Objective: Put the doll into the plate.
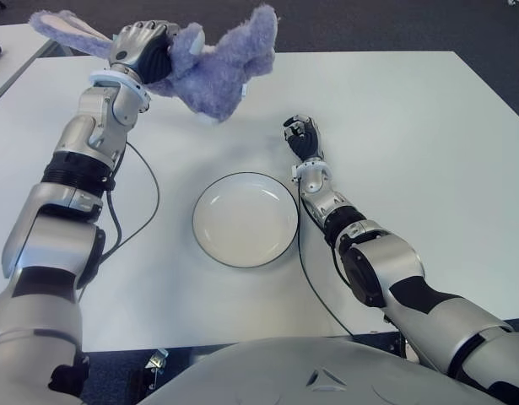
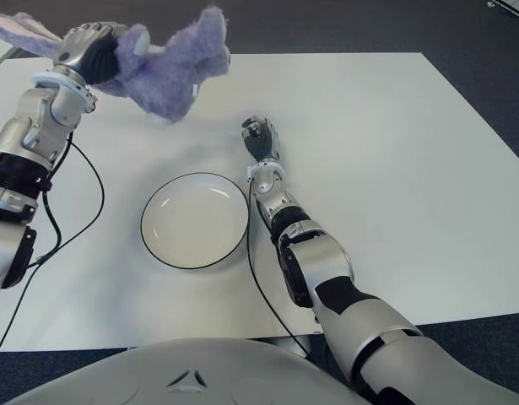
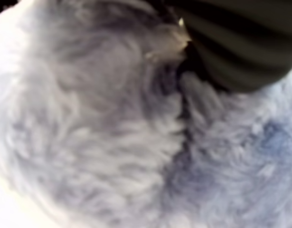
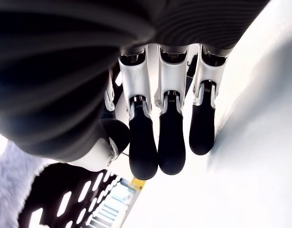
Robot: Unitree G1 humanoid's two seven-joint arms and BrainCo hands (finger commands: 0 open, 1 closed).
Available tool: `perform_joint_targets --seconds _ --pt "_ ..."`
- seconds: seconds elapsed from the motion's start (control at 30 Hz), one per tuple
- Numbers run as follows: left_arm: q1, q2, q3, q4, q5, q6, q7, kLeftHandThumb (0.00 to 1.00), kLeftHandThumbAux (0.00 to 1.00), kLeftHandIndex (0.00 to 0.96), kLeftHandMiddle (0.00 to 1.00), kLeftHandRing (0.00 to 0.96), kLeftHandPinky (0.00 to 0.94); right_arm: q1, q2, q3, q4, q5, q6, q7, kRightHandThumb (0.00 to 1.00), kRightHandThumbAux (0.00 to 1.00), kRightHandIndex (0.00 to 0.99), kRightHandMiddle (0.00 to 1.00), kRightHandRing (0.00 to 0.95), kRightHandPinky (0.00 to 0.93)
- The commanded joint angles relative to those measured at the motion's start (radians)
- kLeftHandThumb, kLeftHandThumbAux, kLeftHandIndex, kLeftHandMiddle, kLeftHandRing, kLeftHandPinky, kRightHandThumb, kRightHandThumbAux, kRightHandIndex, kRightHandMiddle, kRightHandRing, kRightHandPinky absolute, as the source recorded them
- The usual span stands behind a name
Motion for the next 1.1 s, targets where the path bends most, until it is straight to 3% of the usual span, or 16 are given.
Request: perform_joint_targets --seconds 0.03,0.3,0.5,0.67,1.1 --pt "0.046 0.023 0.018 -0.085 0.015 0.019 -0.049 0.925 0.650 0.770 0.838 0.836 0.816 0.167 0.139 0.006 0.135 -0.002 0.089 0.017 0.704 0.733 0.412 0.817 0.863 0.873" --pt "0.082 0.035 0.046 -0.204 0.009 0.033 -0.107 0.934 0.652 0.780 0.844 0.841 0.815 0.166 0.140 0.004 0.136 0.001 0.098 0.025 0.704 0.733 0.412 0.814 0.860 0.870" --pt "0.130 0.037 0.083 -0.383 0.003 0.068 -0.169 0.941 0.649 0.785 0.845 0.841 0.798 0.166 0.140 0.007 0.136 -0.002 0.096 0.018 0.704 0.733 0.412 0.813 0.860 0.872" --pt "0.158 0.027 0.101 -0.459 0.009 0.089 -0.191 0.943 0.646 0.789 0.845 0.838 0.752 0.165 0.140 0.011 0.136 -0.006 0.096 0.017 0.705 0.733 0.412 0.816 0.864 0.879" --pt "0.250 0.000 0.096 -0.629 0.025 0.137 -0.246 0.920 0.638 0.775 0.839 0.838 0.779 0.167 0.138 0.011 0.136 -0.004 0.091 0.016 0.705 0.733 0.412 0.816 0.865 0.876"
